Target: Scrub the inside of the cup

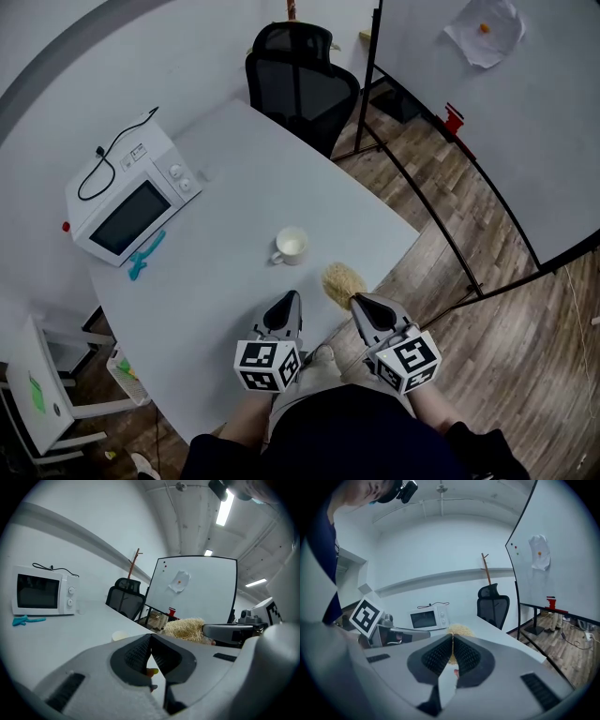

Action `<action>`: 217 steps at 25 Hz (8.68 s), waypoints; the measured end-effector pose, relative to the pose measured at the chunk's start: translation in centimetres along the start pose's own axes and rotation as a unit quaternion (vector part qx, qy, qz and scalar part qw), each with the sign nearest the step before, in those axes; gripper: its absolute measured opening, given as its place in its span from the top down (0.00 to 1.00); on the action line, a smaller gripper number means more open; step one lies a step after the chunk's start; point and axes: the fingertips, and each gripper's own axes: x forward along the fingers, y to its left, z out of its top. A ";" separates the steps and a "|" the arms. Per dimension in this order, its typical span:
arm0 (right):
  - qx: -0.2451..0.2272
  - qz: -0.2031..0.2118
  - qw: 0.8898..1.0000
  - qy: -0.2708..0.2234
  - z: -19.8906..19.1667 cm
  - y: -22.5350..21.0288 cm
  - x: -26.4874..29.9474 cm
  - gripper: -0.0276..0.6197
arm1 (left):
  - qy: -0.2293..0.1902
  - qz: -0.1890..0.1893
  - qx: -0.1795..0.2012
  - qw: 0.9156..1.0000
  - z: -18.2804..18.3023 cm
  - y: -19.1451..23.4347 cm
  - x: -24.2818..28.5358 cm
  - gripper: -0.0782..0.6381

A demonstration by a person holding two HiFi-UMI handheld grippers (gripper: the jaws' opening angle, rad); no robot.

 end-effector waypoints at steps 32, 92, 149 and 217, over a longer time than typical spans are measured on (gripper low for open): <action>0.006 0.077 0.996 0.032 2.5 -4.1 10.7 0.91 | 0.046 0.109 0.040 0.992 -5.1 12.0 9.0 0.74; -0.218 0.255 0.873 0.355 -0.4 -1.7 20.8 0.91 | 0.085 0.153 0.012 0.985 -10.2 13.3 13.2 0.83; -0.155 0.212 0.825 0.501 -10.3 -2.4 23.5 0.91 | 0.089 0.144 0.015 0.985 -10.7 12.4 13.0 0.83; -0.674 0.488 0.448 0.327 -11.9 -2.6 23.4 0.85 | 0.129 0.095 0.040 0.986 -11.5 10.2 13.3 0.82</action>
